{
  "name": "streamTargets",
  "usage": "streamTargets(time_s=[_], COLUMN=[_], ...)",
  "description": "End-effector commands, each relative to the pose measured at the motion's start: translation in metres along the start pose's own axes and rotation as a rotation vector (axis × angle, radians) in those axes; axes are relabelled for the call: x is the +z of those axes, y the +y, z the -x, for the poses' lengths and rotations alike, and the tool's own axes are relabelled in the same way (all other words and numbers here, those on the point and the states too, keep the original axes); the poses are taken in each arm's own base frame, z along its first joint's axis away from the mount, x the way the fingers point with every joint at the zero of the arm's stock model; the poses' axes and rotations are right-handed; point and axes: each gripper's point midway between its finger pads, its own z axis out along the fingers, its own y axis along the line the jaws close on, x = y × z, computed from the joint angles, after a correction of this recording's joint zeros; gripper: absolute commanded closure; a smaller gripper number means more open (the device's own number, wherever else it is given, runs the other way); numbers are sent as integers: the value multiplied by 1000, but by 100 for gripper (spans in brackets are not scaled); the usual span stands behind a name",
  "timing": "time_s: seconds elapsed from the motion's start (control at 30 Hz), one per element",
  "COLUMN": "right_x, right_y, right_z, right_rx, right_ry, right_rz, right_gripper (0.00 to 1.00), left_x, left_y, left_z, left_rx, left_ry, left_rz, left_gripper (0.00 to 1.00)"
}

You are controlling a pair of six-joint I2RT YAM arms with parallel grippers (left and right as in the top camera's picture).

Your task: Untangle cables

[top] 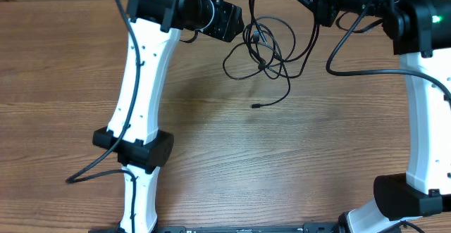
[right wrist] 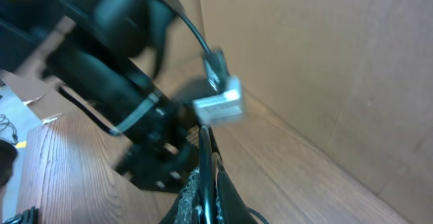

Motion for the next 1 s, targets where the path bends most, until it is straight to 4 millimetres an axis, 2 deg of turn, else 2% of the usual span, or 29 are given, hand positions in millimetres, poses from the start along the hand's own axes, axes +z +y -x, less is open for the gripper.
streamTargets(time_s=[0.0,0.13,0.17,0.2,0.23,0.3,0.37,0.43,0.5,0.73,0.77,0.83,0.9,0.93,0.97], right_x=[-22,-26,-27,-28,-28,-29,-29,-29,-30,-38,-40,-42,-43,-44,-45], right_y=[20,19,20,21,21,22,22,22,23,36,38,39,38,37,36], right_z=[31,38,40,40,41,41,41,41,42,61,62,64,64,63,63], right_rx=[-75,-72,-75,-76,-75,-74,-74,-74,-74,-101,-106,-111,-109,-106,-104], right_ry=[-63,-75,-78,-79,-80,-81,-81,-81,-84,-146,-150,-153,-153,-152,-151], right_rz=[-17,-50,-50,-51,-51,-51,-51,-50,-47,-22,-22,-28,-32,-36,-38], right_gripper=[96,96,96,96,96,96,96,96,96,96,96,96,96,96,96], left_x=[19,24,23,23,23,21,18,15,15,18,18,18,18,18,19], left_y=[0,-4,-6,-7,-9,-22,-36,-41,-40,-42,-42,-42,-42,-41,-41], left_z=[-5,-3,-2,0,1,6,9,13,15,16,16,15,15,15,15], left_rx=[-4,-5,-2,0,4,49,108,132,139,154,154,153,153,152,152], left_ry=[42,40,34,28,21,-1,-24,-48,-55,-60,-58,-56,-57,-56,-55], left_rz=[-55,-89,-98,-106,-118,-194,-279,-315,-312,-332,-331,-331,-330,-327,-323], left_gripper=[45,51,59,72,76,60,53,40,38,42,44,58,80,96,95])
